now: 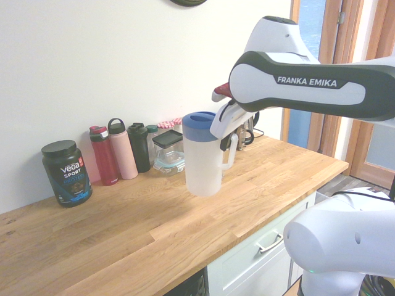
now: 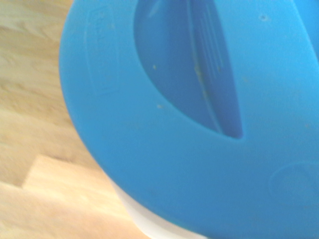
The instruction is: Pour me some water
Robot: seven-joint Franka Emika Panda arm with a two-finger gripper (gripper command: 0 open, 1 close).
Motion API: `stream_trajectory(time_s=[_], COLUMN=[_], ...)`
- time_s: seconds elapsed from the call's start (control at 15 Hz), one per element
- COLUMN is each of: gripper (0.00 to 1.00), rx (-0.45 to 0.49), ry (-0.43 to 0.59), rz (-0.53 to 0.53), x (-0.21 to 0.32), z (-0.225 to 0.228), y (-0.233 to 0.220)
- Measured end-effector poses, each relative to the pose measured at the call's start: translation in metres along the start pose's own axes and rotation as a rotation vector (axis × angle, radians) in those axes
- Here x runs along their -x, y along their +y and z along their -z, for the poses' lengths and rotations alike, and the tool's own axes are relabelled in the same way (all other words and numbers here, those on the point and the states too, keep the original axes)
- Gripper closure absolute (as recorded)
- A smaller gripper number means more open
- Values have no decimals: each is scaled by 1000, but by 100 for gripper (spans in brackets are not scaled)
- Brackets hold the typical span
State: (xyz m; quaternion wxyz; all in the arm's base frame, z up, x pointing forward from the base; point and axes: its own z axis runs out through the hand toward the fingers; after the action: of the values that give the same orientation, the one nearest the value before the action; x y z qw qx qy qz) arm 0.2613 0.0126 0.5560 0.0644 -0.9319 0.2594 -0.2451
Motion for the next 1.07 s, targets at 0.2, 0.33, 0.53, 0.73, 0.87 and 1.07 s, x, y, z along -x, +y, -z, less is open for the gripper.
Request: stream_trajectory(time_s=[0.2,0.33,0.53,0.73,0.87,1.07], gripper=[100,100,100,100,100,100], rx=[-18,-19,-18,-32,-31,-12], ry=[-9,-23,-38,-35,-30,-29], rz=[7,18,38,26,21,16], x=[-3,-5,1,11,17,22], z=[-12,-20,-42,-63,-75,-94], y=[-39,-66,-107,-135,-148,-160])
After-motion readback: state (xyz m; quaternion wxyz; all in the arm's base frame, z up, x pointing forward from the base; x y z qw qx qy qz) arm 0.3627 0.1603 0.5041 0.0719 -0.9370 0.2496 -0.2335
